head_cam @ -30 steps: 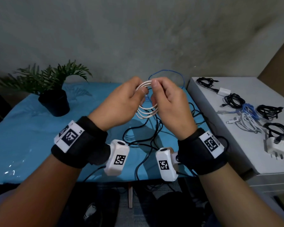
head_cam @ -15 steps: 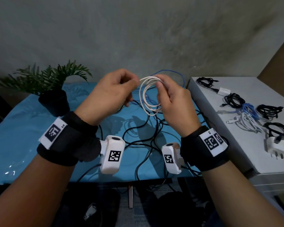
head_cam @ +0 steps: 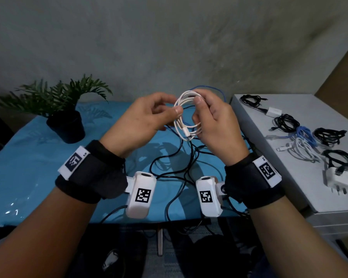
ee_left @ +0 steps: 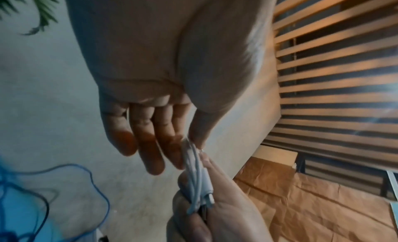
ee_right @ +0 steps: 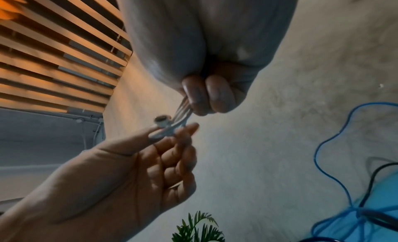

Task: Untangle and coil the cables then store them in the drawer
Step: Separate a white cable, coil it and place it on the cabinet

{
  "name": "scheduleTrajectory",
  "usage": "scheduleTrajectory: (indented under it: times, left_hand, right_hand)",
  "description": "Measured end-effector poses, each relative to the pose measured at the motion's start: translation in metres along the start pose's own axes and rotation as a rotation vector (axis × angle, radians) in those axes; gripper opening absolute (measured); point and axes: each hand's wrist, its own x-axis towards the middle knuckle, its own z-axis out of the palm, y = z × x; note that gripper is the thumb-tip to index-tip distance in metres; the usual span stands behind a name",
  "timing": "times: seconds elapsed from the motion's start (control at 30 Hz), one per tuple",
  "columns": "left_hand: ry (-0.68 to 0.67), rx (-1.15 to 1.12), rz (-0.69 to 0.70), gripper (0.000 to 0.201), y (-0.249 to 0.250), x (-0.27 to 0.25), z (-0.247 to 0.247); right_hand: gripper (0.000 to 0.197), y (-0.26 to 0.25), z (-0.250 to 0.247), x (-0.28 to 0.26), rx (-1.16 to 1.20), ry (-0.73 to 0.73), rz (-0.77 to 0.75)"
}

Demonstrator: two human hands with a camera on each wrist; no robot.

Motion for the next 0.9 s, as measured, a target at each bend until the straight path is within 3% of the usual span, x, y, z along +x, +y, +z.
scheduleTrajectory:
  times: [0.07, 0.23, 0.5, 0.6, 0.73, 0.83, 0.9]
  left_hand:
    - [-0.029, -0.047, -0.004, 0.019, -0.003, 0.000, 0.004]
    - [0.060, 0.006, -0.034, 0.017, -0.019, 0.004, 0.017]
    - [0.180, 0.296, -0.075, 0.034, -0.024, 0.008, 0.019]
    - [0.230, 0.525, -0.097, 0.038, -0.021, 0.007, 0.016]
    - [0.339, 0.742, -0.108, 0.031, -0.022, 0.004, 0.018]
    - [0.353, 0.647, -0.005, 0.013, -0.026, 0.004, 0.016]
    - [0.250, 0.426, 0.089, 0.022, -0.028, 0.009, 0.013]
  right_hand:
    - [0.025, 0.000, 0.001, -0.001, 0.021, -0.036, 0.003]
    - [0.021, -0.002, 0.008, -0.006, -0.062, -0.074, -0.023]
    - [0.022, -0.002, 0.012, -0.010, -0.175, -0.122, -0.075]
    - [0.021, -0.001, 0.016, -0.012, -0.170, -0.138, -0.094]
    - [0.022, -0.002, 0.021, -0.013, -0.174, -0.150, -0.104]
    - [0.022, -0.001, 0.021, -0.012, -0.158, -0.168, -0.092]
    - [0.023, -0.001, 0.020, -0.010, -0.105, -0.175, -0.058]
